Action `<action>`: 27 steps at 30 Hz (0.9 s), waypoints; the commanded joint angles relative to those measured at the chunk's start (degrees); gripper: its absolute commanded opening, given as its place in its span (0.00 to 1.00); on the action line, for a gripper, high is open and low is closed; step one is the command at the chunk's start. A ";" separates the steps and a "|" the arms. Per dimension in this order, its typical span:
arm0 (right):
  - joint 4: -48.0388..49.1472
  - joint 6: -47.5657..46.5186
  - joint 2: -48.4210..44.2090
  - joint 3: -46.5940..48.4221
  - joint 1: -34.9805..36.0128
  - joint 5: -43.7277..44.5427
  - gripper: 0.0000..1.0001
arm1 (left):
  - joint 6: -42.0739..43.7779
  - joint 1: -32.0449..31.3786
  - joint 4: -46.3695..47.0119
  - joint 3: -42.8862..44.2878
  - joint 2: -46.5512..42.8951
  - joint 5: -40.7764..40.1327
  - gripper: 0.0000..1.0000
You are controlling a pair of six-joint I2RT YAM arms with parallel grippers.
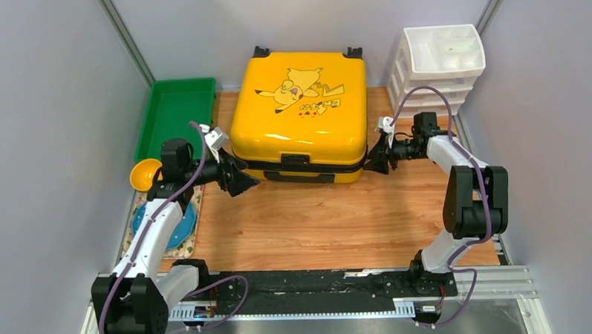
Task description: Open, take out, and arrange the luggage
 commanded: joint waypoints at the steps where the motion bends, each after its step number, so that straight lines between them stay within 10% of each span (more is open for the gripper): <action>1: 2.58 1.13 -0.54 1.81 1.68 -4.90 0.49 | 0.21 0.24 2.46 -0.32 -0.73 0.96 0.95; 14: 2.42 0.61 -0.71 3.92 2.39 -6.84 0.37 | 0.21 0.24 2.90 -0.58 -0.38 1.22 0.94; 20: -3.21 -6.94 0.77 6.29 2.30 -4.99 0.61 | 0.30 0.24 2.46 -0.84 -0.56 1.40 0.93; 27: -8.66 -13.89 3.76 10.86 2.12 -4.99 0.61 | 0.47 0.24 2.63 -0.93 0.06 1.75 0.93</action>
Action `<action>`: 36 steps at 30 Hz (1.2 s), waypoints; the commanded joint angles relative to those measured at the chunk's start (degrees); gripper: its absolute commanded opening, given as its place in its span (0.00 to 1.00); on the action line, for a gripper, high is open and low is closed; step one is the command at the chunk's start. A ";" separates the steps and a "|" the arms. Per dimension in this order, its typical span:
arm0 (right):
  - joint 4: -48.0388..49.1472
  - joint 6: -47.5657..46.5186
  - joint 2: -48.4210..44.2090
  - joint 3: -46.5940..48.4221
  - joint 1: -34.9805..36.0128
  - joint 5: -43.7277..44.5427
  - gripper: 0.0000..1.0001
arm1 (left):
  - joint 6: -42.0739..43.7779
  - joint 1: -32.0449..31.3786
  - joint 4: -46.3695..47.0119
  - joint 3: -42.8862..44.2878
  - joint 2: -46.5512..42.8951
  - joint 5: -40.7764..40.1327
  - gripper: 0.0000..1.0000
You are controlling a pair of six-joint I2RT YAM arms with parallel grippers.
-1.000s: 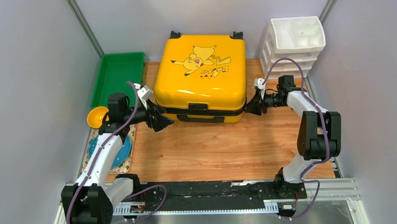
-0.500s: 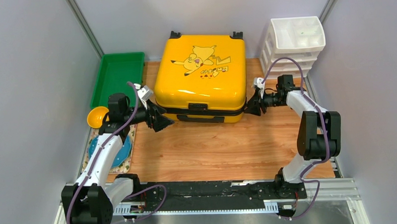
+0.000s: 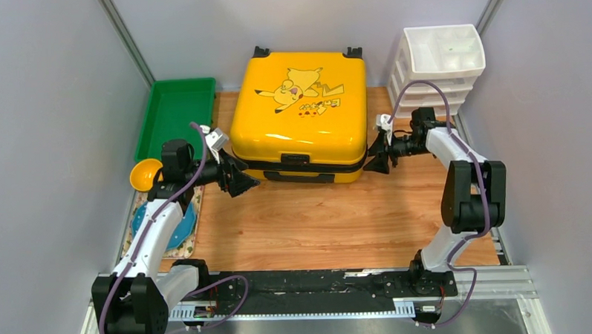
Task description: Open, take out, and arrange the luggage
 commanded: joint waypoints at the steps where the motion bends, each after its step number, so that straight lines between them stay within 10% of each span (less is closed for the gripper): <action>1: -0.92 -8.48 1.73 5.84 1.38 -5.93 0.60 | 0.58 0.24 2.31 -0.32 0.30 1.73 0.93; 7: -7.24 -14.89 4.02 9.70 1.29 -6.19 0.56 | 0.32 0.15 2.92 -0.59 0.65 2.00 0.92; 22: -14.65 -15.16 0.95 7.34 1.82 -9.54 0.06 | -1.44 0.24 4.50 -1.46 -0.23 1.64 0.91; 36: 26.64 30.96 -15.21 -14.18 4.80 3.02 0.00 | -7.14 0.24 9.33 -2.96 -1.81 -7.05 0.88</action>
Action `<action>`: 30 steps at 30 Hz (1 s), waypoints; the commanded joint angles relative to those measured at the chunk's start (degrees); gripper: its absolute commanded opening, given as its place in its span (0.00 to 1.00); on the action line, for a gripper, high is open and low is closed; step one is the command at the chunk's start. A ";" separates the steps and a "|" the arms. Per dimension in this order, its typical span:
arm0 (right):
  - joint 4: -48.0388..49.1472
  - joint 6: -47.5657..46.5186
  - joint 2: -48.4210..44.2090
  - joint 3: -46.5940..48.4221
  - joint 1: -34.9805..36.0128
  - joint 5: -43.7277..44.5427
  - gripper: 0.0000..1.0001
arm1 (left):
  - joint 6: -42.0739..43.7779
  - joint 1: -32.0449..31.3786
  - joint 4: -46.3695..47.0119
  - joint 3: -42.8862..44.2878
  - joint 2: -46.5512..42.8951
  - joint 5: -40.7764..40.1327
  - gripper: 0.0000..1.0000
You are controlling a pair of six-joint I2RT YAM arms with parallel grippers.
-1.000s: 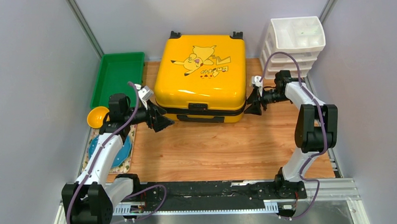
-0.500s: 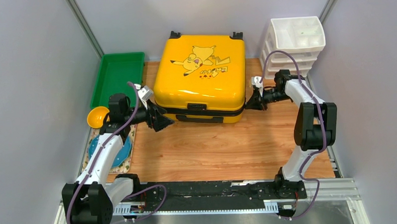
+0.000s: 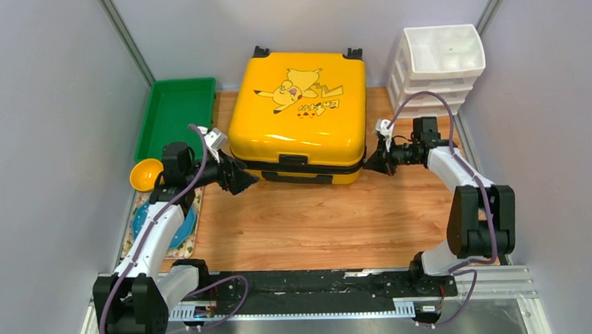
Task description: Open, take out, and arrange the luggage
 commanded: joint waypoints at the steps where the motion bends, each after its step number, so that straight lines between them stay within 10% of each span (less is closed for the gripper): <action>1: 18.61 21.20 -7.61 -6.89 4.28 3.42 0.00 | -3.89 0.24 5.18 -0.16 -1.48 -4.72 0.88; 15: 19.95 38.01 -19.65 -14.81 9.56 18.90 0.00 | -11.11 6.48 10.46 7.39 3.08 -20.54 0.92; 30: 23.02 55.67 -29.42 -20.79 23.44 38.66 0.00 | -28.92 6.40 31.72 3.89 15.66 -8.52 0.82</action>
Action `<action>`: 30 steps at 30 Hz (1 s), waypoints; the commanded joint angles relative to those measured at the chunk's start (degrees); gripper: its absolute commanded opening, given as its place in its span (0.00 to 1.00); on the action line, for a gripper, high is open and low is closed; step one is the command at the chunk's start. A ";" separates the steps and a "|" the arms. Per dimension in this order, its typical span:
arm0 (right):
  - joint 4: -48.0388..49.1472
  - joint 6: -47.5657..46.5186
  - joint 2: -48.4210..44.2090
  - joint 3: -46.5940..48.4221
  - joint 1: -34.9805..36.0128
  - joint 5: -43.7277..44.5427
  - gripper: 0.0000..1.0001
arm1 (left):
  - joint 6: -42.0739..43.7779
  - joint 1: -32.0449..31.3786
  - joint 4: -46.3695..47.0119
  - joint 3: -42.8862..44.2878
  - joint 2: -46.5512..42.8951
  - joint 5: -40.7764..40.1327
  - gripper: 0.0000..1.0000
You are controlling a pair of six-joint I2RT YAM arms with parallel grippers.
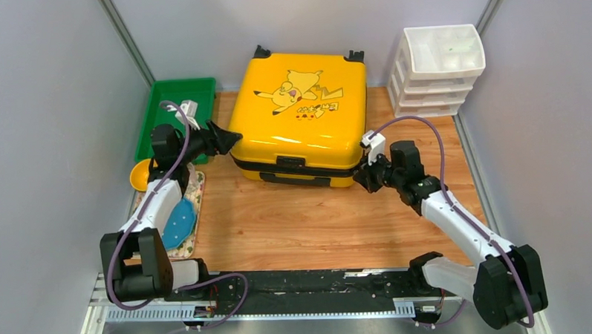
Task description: Open, take out, and arrange the luggage
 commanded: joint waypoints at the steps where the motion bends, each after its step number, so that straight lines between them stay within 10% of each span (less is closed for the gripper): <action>1: -0.41 10.66 -2.65 0.54 3.97 2.28 0.00 | -9.25 -0.67 11.35 -3.61 1.91 7.27 0.80; 15: 1.43 19.28 -11.97 -3.41 16.63 15.30 0.00 | -12.86 -9.81 11.01 -16.98 -8.02 2.72 0.74; 30: 10.67 29.93 2.79 6.25 30.51 23.90 0.00 | -14.01 -13.41 11.80 -22.43 -10.04 -0.45 0.72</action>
